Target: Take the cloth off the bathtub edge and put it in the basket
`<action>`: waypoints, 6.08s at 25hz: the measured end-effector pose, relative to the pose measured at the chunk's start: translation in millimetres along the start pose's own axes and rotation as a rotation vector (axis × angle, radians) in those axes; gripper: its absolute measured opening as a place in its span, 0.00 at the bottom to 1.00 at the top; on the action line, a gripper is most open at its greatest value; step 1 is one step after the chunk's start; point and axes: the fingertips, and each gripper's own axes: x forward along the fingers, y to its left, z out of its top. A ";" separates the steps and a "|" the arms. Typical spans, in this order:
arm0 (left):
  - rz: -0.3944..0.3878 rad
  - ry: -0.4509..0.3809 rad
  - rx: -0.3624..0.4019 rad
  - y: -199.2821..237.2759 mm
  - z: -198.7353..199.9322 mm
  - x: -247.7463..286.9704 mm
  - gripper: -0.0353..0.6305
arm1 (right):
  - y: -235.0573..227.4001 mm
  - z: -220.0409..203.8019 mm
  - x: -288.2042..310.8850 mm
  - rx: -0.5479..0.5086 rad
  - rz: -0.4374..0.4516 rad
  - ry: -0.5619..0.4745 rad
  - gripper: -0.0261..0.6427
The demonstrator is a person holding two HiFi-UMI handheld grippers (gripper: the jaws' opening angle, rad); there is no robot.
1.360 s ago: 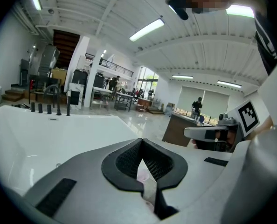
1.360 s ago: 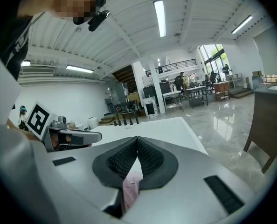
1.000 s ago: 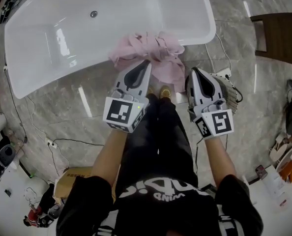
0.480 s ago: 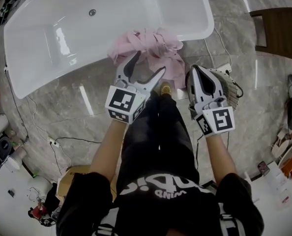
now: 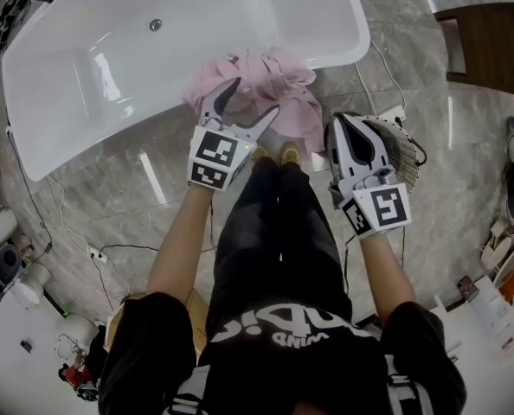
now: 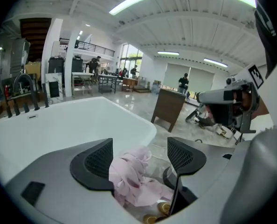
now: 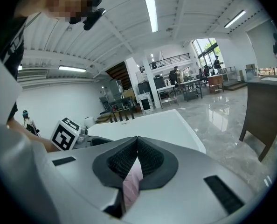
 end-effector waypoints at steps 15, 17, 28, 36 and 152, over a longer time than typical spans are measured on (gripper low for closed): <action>-0.038 0.394 0.345 48.3 -104.6 124.0 0.60 | -5.8 -20.0 3.6 0.058 -0.019 0.031 0.06; -0.064 0.450 0.381 50.1 -119.3 138.8 0.60 | -5.9 -22.5 3.3 0.061 -0.025 0.033 0.06; -0.083 0.620 0.531 58.1 -162.6 175.6 0.59 | -17.0 -36.1 -0.8 0.098 -0.057 0.052 0.06; -0.089 0.610 0.553 58.4 -154.4 168.5 0.46 | -19.2 -40.4 -5.5 0.109 -0.060 0.068 0.06; -1.051 -0.056 0.424 -611.3 239.7 -4.6 0.14 | -129.7 -34.6 -559.9 0.290 -1.072 -0.316 0.06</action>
